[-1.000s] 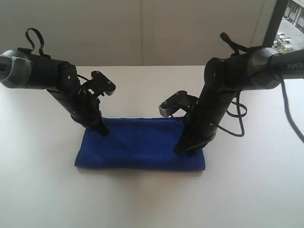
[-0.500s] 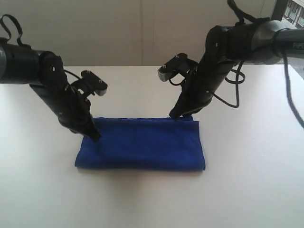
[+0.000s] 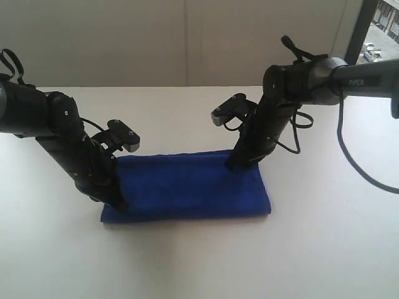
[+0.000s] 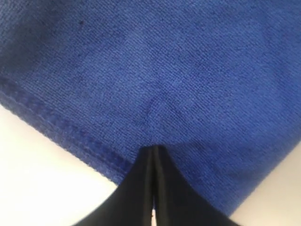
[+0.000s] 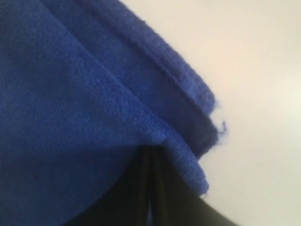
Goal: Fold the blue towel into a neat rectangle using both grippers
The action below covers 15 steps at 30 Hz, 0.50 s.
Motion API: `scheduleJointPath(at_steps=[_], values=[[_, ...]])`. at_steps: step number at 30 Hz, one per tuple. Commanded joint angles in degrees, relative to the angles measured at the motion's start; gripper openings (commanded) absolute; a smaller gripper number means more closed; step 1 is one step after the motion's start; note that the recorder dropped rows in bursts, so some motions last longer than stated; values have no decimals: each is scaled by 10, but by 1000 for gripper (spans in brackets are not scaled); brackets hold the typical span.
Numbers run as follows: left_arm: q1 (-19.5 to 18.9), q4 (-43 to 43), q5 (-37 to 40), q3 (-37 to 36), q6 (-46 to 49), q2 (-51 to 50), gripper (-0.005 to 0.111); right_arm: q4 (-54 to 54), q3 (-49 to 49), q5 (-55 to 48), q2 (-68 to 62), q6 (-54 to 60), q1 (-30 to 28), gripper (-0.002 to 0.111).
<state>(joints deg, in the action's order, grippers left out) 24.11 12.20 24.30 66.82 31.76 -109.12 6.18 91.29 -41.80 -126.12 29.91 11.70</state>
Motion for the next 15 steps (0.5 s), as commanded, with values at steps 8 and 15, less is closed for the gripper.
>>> scheduleJointPath(at_steps=[8,15], values=[[0,-4,12,-7,2,4,0,-24,3,-2,-8,-18,-3,0],[0,-54,6,-7,0,4,0,-24,3,-48,-8,-34,-3,0]])
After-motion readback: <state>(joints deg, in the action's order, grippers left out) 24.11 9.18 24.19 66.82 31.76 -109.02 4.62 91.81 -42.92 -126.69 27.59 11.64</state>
